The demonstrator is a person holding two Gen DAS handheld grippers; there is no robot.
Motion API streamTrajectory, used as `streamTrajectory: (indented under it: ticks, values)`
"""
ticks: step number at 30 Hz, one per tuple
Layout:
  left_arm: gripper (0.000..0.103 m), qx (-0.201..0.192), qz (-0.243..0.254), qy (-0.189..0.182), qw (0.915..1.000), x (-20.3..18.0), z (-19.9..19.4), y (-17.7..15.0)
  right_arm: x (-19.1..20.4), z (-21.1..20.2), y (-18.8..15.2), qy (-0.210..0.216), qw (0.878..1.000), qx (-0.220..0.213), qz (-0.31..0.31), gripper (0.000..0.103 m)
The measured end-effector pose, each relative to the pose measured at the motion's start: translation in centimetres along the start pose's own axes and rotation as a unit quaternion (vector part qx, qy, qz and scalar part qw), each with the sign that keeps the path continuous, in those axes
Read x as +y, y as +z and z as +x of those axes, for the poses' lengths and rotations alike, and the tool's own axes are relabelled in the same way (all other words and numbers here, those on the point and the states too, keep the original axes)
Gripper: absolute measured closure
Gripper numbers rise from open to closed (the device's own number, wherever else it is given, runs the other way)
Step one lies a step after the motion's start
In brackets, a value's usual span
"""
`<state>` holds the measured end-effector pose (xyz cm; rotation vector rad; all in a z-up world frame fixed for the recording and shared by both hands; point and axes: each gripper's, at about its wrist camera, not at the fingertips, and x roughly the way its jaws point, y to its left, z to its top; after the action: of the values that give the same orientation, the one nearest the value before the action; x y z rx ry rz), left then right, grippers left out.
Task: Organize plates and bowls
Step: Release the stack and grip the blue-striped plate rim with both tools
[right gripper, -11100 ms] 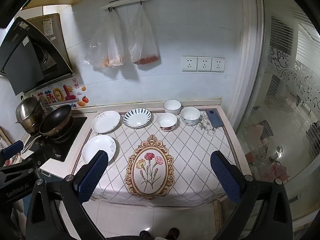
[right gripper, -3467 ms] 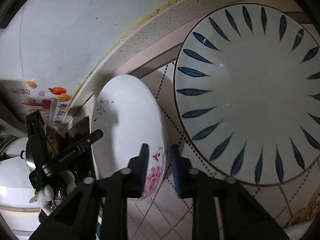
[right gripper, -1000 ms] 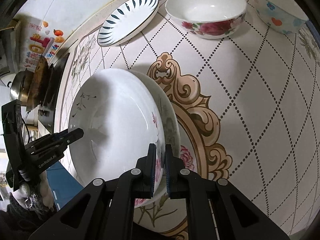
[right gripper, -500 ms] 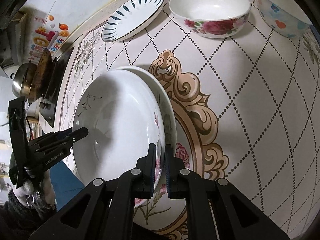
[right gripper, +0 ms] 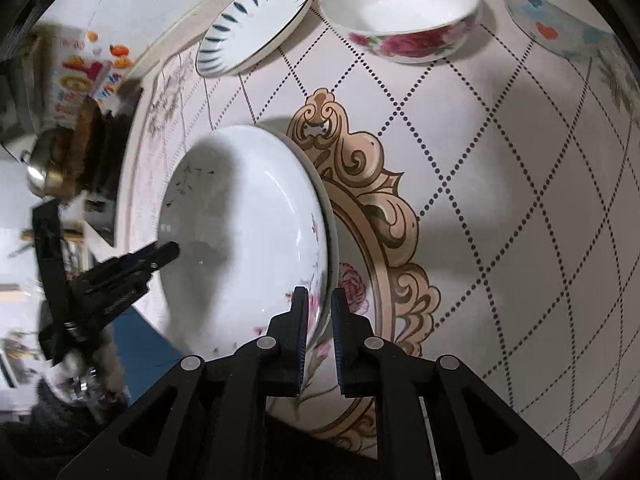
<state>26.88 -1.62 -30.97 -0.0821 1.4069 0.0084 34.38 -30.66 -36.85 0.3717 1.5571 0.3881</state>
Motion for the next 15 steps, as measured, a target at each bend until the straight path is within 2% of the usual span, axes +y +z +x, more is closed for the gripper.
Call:
streamTrajectory:
  ticks: [3, 5, 6, 7, 9, 11, 15]
  values:
    - [0.079, -0.013, -0.011, -0.016, 0.9997, 0.7, -1.7, 2.2, -0.1, -2.6, 1.0, 0.005, 1.000, -0.011, 0.011, 0.090]
    - [0.077, -0.025, -0.020, -0.032, 0.9990, 1.1, -2.7, 4.7, 0.4, -5.2, 2.7, 0.019, 0.999, -0.036, 0.013, 0.088]
    - [0.074, -0.031, -0.024, -0.038, 0.9985, 1.2, -3.0, 6.6, 0.9, -6.5, 4.1, 0.026, 0.998, -0.052, 0.009, 0.081]
    - [0.074, -0.039, -0.027, -0.043, 0.9979, 1.2, -3.1, 8.6, 1.6, -7.6, 5.8, 0.036, 0.997, -0.069, 0.005, 0.069]
    - [0.074, -0.051, -0.031, -0.041, 0.9974, 1.3, -2.6, 12.3, 2.6, -8.8, 9.0, 0.047, 0.995, -0.093, 0.002, 0.052]
    - [0.074, -0.051, -0.040, -0.045, 0.9969, 1.6, -1.2, 15.7, 3.9, -9.1, 13.5, 0.046, 0.992, -0.117, -0.006, 0.051]
    - [0.074, -0.029, -0.065, -0.058, 0.9958, 2.6, 2.4, 20.6, 4.7, -6.4, 21.2, 0.040, 0.993, -0.111, 0.010, 0.051]
